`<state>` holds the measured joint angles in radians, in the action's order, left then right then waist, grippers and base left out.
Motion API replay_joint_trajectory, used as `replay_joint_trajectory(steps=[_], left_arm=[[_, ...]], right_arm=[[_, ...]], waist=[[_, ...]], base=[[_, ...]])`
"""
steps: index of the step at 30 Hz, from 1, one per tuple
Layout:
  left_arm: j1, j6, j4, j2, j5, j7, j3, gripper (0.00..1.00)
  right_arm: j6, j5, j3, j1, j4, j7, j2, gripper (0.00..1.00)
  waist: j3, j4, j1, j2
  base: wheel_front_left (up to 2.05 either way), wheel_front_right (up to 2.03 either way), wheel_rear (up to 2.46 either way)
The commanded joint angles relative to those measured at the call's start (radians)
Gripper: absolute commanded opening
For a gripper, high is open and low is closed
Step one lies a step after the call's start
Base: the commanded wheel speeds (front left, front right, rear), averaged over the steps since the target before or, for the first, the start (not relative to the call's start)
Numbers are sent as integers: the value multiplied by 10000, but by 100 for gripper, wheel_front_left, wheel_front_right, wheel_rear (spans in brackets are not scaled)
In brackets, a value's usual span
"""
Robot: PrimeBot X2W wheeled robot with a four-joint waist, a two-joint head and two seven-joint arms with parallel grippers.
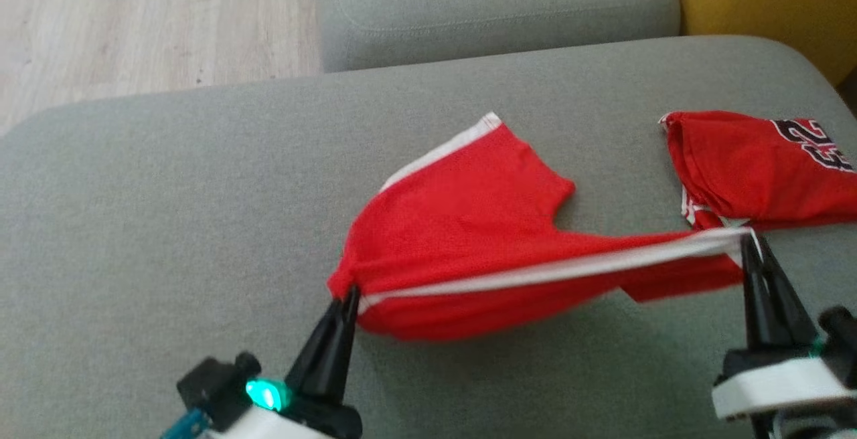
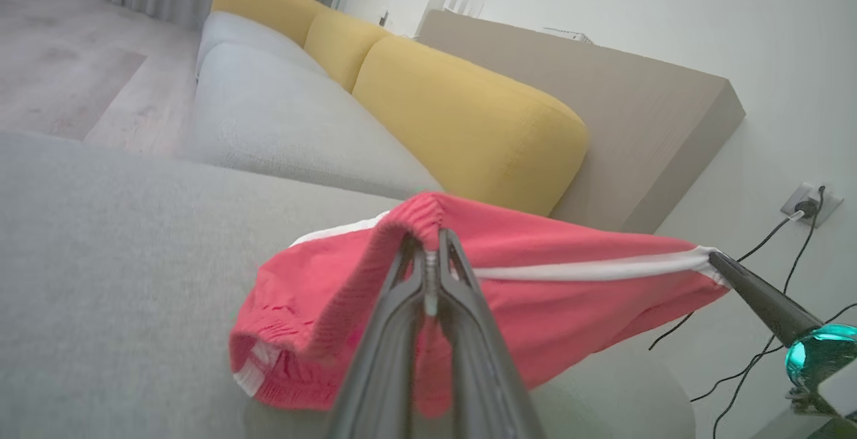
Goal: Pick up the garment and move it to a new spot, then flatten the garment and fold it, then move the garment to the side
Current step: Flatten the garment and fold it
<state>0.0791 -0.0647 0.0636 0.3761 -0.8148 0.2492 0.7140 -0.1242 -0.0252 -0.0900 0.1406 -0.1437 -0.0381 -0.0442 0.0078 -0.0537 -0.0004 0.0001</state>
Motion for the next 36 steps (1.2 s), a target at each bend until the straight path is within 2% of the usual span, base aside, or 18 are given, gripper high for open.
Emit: replay_joint_trajectory(steps=[1,5,10,17,18,21,29,36], left_arm=[[139,-173,478,241,-131,83,-353,0],[-158,-331,363,-39,-278,-134,-29,0],[315,-158,-525,-767,-557,-247,122,0],[1695,149,-1936,-1690,-835,-309,-96,0],[2165,217,-2334,-1873,-849,-395,-130,0],[2788,321,-2879,-2152,-911,-526,-172,0],[3775,462,-3980,-2759,-1242,-607,-338,0],[4126,515,-4502,-2986,-1372,-469,-345,0]], right_arm=[[-65,-42,57,-61,-726,253,-63,0],[-65,52,17,33,-1176,848,-62,0],[-65,625,198,-1247,-258,1215,-189,0],[-65,592,958,-4035,2196,1486,-1442,0],[-65,546,1269,-4782,2939,1595,-1772,0],[-65,355,1795,-5836,4040,1675,-2114,0],[-65,-9,2946,-8013,6532,1670,-2531,0],[-65,-182,3469,-9269,8339,1409,-2554,0]], waist=[[57,82,4,-1],[569,477,4,-1],[1334,1096,4,-1],[2209,2012,4,-1],[2417,2228,4,-1],[2695,2466,4,-1],[3173,2817,4,-1],[3284,2887,4,-1]], base=[[0,0,0],[0,0,0],[0,0,0],[0,0,0],[0,0,0],[0,0,0],[0,0,0],[0,0,0]])
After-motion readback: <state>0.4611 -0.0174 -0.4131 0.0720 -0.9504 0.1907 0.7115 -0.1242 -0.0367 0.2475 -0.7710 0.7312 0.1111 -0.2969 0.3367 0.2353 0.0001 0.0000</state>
